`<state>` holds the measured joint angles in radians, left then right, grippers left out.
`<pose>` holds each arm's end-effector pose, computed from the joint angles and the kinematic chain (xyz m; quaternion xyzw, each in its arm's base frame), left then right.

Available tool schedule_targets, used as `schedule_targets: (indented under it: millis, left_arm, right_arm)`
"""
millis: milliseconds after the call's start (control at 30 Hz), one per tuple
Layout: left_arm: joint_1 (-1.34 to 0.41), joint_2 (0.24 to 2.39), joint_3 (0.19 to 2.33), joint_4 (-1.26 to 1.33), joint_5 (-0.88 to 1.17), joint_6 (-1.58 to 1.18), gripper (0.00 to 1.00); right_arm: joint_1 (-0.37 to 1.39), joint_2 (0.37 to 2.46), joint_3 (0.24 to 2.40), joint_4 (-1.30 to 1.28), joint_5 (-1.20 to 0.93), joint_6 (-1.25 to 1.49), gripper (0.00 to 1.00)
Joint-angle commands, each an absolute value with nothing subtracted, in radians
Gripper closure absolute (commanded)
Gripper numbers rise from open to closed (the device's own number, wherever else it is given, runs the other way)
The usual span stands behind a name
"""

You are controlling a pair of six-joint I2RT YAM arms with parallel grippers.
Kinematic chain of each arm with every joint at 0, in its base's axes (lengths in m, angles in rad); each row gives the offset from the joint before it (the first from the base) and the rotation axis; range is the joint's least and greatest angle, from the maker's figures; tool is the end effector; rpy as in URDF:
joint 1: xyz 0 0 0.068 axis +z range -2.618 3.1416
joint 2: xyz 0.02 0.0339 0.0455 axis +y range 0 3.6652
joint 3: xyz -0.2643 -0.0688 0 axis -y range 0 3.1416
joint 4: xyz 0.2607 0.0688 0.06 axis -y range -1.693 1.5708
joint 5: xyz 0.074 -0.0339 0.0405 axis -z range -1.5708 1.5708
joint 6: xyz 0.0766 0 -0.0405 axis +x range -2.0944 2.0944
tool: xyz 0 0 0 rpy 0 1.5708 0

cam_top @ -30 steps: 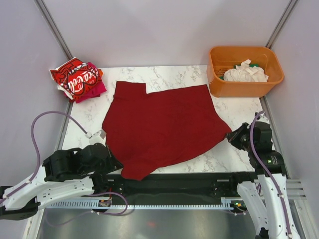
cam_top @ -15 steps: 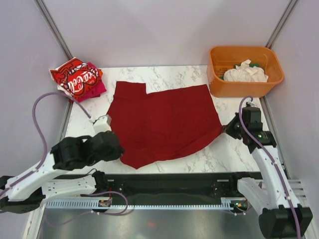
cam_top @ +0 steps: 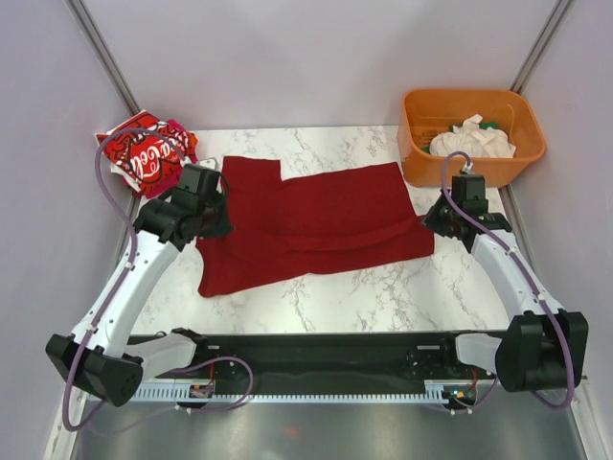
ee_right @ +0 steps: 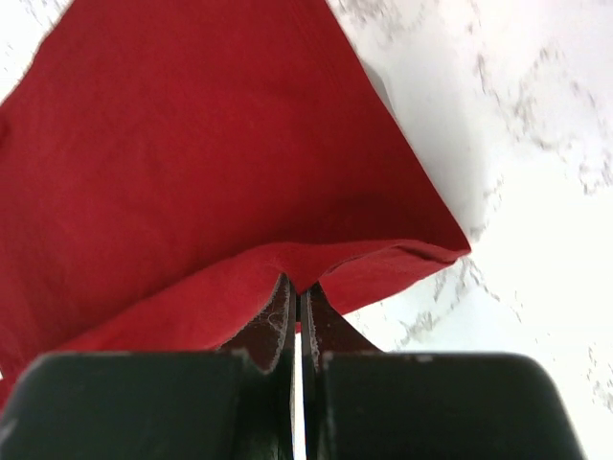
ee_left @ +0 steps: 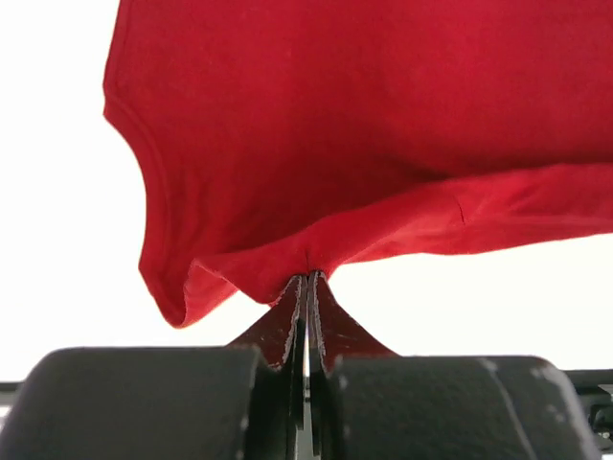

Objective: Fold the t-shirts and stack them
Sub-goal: Fold the tshirt

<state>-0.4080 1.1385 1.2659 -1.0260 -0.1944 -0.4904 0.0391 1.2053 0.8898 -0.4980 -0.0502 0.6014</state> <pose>0.2382 -0.0868 0.3294 -0.0707 0.9375 -0.0600 0.3355 0.2950 0.0154 0.2271 0.2488 0.8950 0.1385 0.3434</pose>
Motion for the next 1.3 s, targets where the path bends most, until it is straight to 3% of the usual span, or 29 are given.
schedule_targets:
  millis: [0, 300, 500, 567, 600, 667, 700, 733, 833, 1000, 1133, 1267]
  left_arm:
    - [-0.325, 1.156, 1.266, -0.908, -0.077, -0.331, 0.98]
    - [-0.236, 1.299, 1.299, -0.844, -0.04, -0.298, 0.98]
    - [-0.201, 1.558, 1.422, -0.827, -0.057, -0.275, 0.98]
    - [-0.161, 1.72, 1.518, -0.824, -0.066, -0.27, 0.97]
    - [-0.143, 1.78, 1.564, -0.839, -0.043, -0.27, 0.97]
    - [-0.095, 1.911, 1.734, -0.943, -0.026, -0.299, 0.73]
    - [-0.084, 2.004, 1.779, -0.966, -0.008, -0.307, 0.6]
    - [-0.075, 2.031, 1.814, -0.988, -0.005, -0.311, 0.42]
    - [-0.078, 2.004, 1.839, -1.005, -0.006, -0.331, 0.25]
    - [-0.087, 1.765, 1.66, -0.954, -0.077, -0.373, 0.24]
    - [-0.086, 1.44, 1.255, -0.855, 0.037, -0.481, 0.26]
    - [-0.087, 1.274, 0.987, -0.799, 0.124, -0.524, 0.25]
  right_arm:
    - [0.034, 1.25, 0.953, -0.423, -0.029, 0.581, 1.0]
    - [0.035, 1.393, 0.997, -0.362, -0.029, 0.572, 1.0]
    - [0.037, 1.577, 1.098, -0.313, -0.037, 0.575, 1.0]
    - [0.035, 1.692, 1.196, -0.31, -0.02, 0.568, 0.84]
    - [0.035, 1.734, 1.236, -0.313, -0.032, 0.557, 0.46]
    - [0.034, 1.851, 1.371, -0.336, -0.07, 0.514, 0.08]
    - [0.032, 1.873, 1.403, -0.348, -0.08, 0.511, 0.02]
    - [0.032, 1.891, 1.445, -0.369, -0.086, 0.502, 0.02]
    - [0.032, 1.817, 1.431, -0.39, -0.046, 0.477, 0.02]
    - [0.032, 1.619, 1.287, -0.423, 0.041, 0.462, 0.02]
    - [0.032, 1.432, 1.001, -0.355, -0.067, 0.489, 0.02]
    - [0.031, 1.379, 0.856, -0.327, -0.158, 0.48, 0.02]
